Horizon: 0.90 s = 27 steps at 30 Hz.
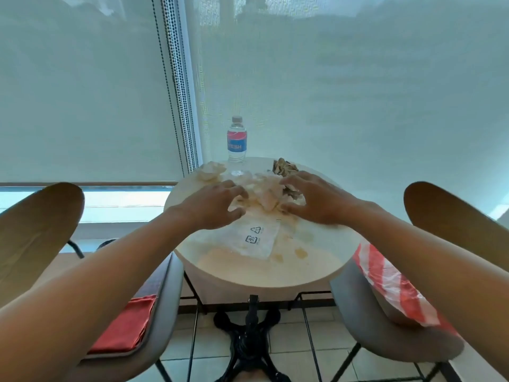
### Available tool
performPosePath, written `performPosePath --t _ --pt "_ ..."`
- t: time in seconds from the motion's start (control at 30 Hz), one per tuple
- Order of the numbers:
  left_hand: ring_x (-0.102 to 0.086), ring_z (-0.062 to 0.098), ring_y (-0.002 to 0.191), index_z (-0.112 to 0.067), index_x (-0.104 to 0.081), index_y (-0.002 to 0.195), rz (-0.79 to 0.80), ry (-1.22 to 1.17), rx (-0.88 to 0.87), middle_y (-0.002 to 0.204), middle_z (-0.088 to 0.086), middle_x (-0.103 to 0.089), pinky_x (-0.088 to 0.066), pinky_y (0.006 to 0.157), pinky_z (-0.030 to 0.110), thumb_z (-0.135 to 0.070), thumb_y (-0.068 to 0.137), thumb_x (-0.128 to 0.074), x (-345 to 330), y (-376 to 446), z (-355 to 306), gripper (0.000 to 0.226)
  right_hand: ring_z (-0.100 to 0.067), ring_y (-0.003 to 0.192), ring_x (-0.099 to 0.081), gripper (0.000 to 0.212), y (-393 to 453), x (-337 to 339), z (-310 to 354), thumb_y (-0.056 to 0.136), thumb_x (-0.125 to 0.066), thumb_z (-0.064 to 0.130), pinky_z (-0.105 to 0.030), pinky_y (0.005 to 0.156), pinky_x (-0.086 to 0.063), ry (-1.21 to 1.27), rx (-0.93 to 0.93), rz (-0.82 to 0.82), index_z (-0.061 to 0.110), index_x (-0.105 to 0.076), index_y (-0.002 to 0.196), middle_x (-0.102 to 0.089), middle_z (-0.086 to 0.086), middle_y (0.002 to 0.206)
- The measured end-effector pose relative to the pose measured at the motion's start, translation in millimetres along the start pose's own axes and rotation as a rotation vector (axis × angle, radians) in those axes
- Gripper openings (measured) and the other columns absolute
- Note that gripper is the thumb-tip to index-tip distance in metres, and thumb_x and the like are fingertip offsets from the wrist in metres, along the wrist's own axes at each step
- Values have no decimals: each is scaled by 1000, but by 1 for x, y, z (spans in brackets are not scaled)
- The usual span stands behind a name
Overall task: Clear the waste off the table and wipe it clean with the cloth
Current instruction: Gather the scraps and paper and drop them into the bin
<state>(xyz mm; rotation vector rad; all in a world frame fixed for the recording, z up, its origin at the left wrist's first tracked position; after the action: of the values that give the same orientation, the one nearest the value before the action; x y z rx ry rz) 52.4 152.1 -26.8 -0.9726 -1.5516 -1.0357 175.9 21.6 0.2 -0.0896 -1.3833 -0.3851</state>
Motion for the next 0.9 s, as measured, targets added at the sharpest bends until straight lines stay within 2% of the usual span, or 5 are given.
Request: performPosePath --t 0.13,0.3,0.43,0.53,0.9 --pt "-56 19 119 -29 -61 125 -44 -27 18 130 -4 -60 -42 104 39 -43 93 -60 2 5 13 34 -24 143 -31 65 26 -8 9 91 -63 47 -40 115 -24 -115 76 -45 29 -40 149 -36 0 156" --pt "-58 18 116 -28 -64 122 -113 -3 57 126 -4 -62 -41 99 33 -40 94 -61 11 10 19 31 -25 148 -15 68 60 -26 8 93 -55 39 -41 117 -12 -204 99 -9 34 -26 155 -28 0 161" --pt "-59 18 114 -29 -64 121 -125 -1 117 126 -5 -62 -44 99 34 -40 94 -61 16 12 26 30 -27 139 -24 70 82 -38 5 92 -51 32 -44 113 -18 -226 143 53 38 -21 154 -43 0 151" --pt "-60 20 111 -31 -63 120 -122 8 167 126 -5 -61 -47 98 40 -42 93 -60 17 13 28 29 -26 132 -31 65 90 -38 5 92 -51 26 -44 107 -23 -214 204 56 36 -28 152 -55 -1 136" --pt "-61 22 111 -32 -62 119 -130 61 248 125 -5 -61 -48 97 45 -46 93 -57 18 18 9 30 -26 124 -45 39 86 -20 7 101 -42 13 -44 106 -31 31 398 -28 31 -60 132 -57 -1 128"
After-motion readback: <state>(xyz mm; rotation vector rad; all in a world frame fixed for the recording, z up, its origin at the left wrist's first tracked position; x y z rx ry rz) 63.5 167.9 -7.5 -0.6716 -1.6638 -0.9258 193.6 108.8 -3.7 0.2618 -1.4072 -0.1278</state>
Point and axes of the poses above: each hand's wrist, its own y-axis towards the middle knuckle, its own x-axis out of the back of the hand, z = x × y, the point moved 10 cm from there along y, towards the middle knuckle
